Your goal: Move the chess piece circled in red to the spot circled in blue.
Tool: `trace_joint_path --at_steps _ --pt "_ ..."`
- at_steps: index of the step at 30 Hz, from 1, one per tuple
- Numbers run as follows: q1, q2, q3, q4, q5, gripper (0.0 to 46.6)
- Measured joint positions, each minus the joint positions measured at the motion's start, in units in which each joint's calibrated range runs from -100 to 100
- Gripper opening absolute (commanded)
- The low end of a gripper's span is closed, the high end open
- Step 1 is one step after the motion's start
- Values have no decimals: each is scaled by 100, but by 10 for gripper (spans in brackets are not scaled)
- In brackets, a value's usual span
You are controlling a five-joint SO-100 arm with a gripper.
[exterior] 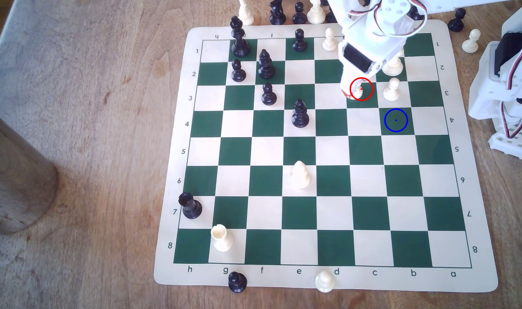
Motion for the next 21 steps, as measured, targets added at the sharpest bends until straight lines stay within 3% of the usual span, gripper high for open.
trace_joint_path --at_steps 9,14,21 --pt "192 0 63 -215 127 113" --pt "192 0 63 -271 132 3" --pt "52 0 127 -271 132 3"
